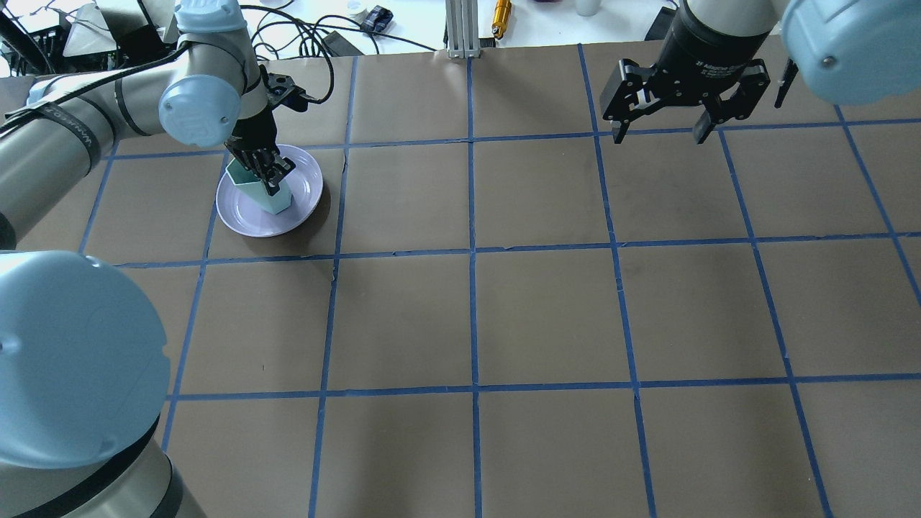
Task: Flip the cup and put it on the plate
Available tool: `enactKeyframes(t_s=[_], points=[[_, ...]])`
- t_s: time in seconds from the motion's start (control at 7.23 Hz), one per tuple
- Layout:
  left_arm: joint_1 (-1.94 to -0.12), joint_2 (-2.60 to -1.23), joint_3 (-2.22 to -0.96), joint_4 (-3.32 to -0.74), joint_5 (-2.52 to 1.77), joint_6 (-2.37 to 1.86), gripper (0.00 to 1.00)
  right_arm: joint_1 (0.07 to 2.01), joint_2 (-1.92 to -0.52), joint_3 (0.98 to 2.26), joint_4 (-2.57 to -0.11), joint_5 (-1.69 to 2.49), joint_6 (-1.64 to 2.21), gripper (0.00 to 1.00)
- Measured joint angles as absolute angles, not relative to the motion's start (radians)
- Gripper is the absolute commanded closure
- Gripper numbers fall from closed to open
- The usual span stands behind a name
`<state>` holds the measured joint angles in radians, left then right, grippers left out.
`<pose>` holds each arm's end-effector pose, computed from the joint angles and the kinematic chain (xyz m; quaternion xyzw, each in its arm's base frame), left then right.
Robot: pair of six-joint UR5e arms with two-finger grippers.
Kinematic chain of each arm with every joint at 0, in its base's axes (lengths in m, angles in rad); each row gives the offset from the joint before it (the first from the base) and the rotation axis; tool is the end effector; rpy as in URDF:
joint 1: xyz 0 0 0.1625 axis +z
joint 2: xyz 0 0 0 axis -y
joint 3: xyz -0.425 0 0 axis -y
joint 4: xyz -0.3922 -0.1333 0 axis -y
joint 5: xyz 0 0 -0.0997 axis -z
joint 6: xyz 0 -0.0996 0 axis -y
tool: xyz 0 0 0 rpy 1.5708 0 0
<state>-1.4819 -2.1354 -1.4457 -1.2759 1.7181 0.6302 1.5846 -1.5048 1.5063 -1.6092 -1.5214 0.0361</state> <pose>-0.0590 -0.6747 0.2428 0.2711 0.9571 0.0933 0.0433 0.1454 -0.5216 0.4903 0.0107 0.9995 -0.0178 0.0251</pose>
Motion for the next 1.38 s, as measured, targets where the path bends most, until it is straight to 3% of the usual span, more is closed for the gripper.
enactKeyframes(t_s=[0.69, 1.38], points=[[-1.484, -2.088, -1.440, -1.289, 1.704, 0.618, 0.00, 1.585, -1.505, 1.506, -1.609, -1.521, 0.036, 0.00], [-1.514, -1.817, -1.436, -1.459, 1.562, 0.276, 0.00, 1.585, -1.505, 1.506, -1.609, -1.521, 0.037, 0.00]])
